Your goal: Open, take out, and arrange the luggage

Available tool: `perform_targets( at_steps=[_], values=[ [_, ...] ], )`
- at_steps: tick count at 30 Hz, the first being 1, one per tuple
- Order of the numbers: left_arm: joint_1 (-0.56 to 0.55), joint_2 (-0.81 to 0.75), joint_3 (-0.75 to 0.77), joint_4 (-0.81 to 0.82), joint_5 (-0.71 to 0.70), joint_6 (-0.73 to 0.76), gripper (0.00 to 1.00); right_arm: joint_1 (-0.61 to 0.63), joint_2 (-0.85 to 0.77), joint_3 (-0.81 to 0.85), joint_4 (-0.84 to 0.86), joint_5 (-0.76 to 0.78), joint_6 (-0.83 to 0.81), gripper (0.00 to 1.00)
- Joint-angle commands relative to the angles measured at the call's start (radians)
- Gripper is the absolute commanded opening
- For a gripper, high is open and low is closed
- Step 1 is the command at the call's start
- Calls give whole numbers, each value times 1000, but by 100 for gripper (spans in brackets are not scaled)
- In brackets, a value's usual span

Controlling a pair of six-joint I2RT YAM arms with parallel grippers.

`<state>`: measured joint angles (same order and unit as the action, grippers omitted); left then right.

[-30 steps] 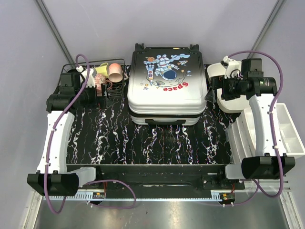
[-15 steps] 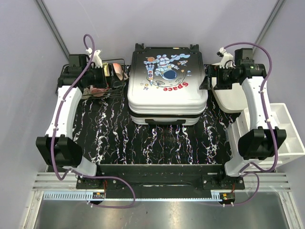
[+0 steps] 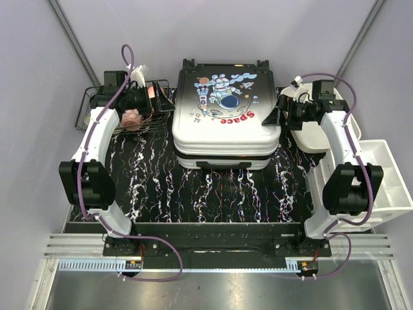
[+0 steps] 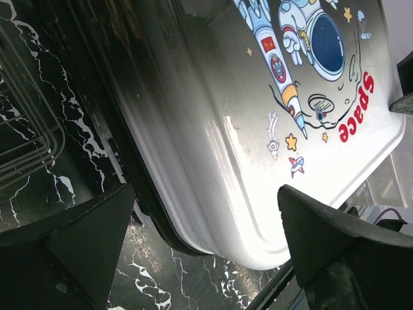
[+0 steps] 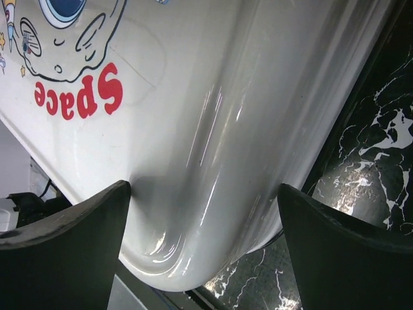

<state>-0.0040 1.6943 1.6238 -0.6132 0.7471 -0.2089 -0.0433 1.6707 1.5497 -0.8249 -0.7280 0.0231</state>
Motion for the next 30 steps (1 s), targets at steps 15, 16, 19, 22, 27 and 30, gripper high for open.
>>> perform_targets(
  at_steps=[15,16,19,22,27,30],
  values=[
    [2,51,-16,69,231,-23,99,329,-463,-441,43,-176,69,95],
    [24,42,-18,75,227,-24,99,327,-485,-419,35,-150,61,96],
    [62,-7,-22,108,207,-44,99,315,-514,-346,0,10,28,96],
    [125,-88,-19,106,234,18,99,248,-465,-256,-43,64,-15,95],
    [223,-316,-41,-320,365,620,99,97,-359,-134,-123,41,-66,91],
    [194,-416,-135,-668,303,1188,99,91,-351,-115,-120,85,-54,92]
  ],
)
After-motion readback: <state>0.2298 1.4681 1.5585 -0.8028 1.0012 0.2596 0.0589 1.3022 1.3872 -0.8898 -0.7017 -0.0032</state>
